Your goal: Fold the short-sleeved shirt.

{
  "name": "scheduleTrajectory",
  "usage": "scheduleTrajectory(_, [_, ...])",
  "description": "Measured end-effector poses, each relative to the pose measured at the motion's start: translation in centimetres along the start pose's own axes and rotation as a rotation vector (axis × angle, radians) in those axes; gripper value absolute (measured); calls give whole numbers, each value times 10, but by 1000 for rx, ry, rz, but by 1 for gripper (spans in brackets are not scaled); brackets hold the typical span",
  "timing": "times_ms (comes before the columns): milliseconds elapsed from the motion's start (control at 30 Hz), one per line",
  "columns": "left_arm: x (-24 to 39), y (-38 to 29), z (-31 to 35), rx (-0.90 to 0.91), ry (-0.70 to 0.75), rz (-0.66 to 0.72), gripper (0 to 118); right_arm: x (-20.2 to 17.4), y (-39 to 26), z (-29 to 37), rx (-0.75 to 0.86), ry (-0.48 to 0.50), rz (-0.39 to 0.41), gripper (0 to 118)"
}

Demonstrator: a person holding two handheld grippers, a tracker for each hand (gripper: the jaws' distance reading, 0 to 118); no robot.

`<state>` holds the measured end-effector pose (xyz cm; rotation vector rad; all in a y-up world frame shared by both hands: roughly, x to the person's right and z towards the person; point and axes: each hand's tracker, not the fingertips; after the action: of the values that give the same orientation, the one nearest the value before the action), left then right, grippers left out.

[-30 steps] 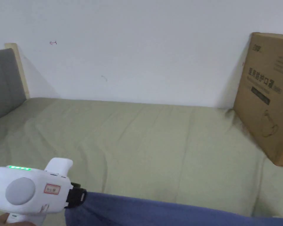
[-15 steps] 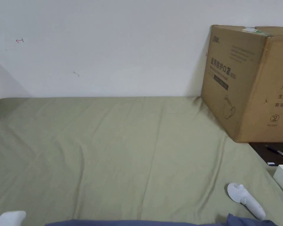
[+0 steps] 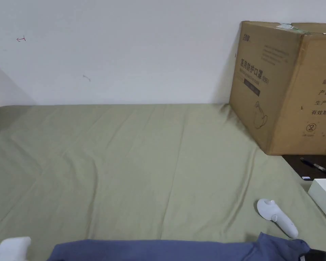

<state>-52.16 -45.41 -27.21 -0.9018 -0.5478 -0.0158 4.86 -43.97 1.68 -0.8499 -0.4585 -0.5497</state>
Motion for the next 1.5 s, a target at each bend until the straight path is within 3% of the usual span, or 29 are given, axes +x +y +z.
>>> scheduleTrajectory(133, [28, 11, 48, 177, 7, -68, 118, -38, 2, 46, 173, 95, 30, 112])
scheduleTrajectory(233, [54, 14, 74, 293, 1, -121, 118, -83, -6, 76, 324, 144, 95, 110])
scheduleTrajectory(267, [64, 12, 82, 345, -8, -133, 116, -98, -11, 88, 412, 178, 119, 102])
scheduleTrajectory(300, [73, 10, 90, 392, -17, -140, 110, -111, -15, 96, 481, 200, 141, 86])
scheduleTrajectory(333, [82, 8, 97, 437, -25, -147, 87, -126, -21, 103, 540, 209, 161, 50])
scheduleTrajectory(367, [92, 7, 102, 466, -28, -152, 56, -139, -25, 107, 580, 209, 176, 23])
scheduleTrajectory(400, [99, 5, 105, 478, -17, -161, 15, -148, -29, 111, 612, 218, 181, 5])
scheduleTrajectory(433, [104, 3, 107, 509, -17, -155, 0, -155, -33, 115, 648, 247, 179, 3])
scheduleTrajectory(500, [108, 1, 112, 531, -95, -151, 0, -162, -39, 115, 666, 327, 180, 0])
scheduleTrajectory(633, [90, 19, 116, 475, -127, -119, 0, -176, -44, 121, 661, 289, 291, 0])
scheduleTrajectory(733, [39, 50, 90, 258, -168, -6, 0, -180, -45, 125, 674, 248, 387, 0])
scheduleTrajectory(833, [-23, 63, 40, -71, -350, 127, 0, -181, -47, 122, 676, 220, 457, 0])
scheduleTrajectory(867, [-38, 59, 24, -147, -375, 159, 1, -183, -49, 119, 666, 216, 479, 0])
scheduleTrajectory(900, [-49, 56, 14, -170, -360, 180, 10, -184, -49, 116, 652, 215, 495, 0])
scheduleTrajectory(1000, [-86, 43, -26, -263, -368, 283, 102, -193, -52, 105, 609, 219, 518, 0])
scheduleTrajectory(1033, [-93, 38, -36, -286, -396, 323, 118, -196, -52, 103, 600, 217, 522, 0])
scheduleTrajectory(1267, [-113, 8, -90, -331, -645, 563, 117, -211, -46, 90, 546, 228, 513, 0])
scheduleTrajectory(1367, [-111, 6, -120, -384, -840, 675, 118, -213, -44, 84, 525, 226, 493, 0])
scheduleTrajectory(1500, [-84, 11, -131, -368, -821, 609, 118, -216, -45, 79, 503, 216, 476, 0])
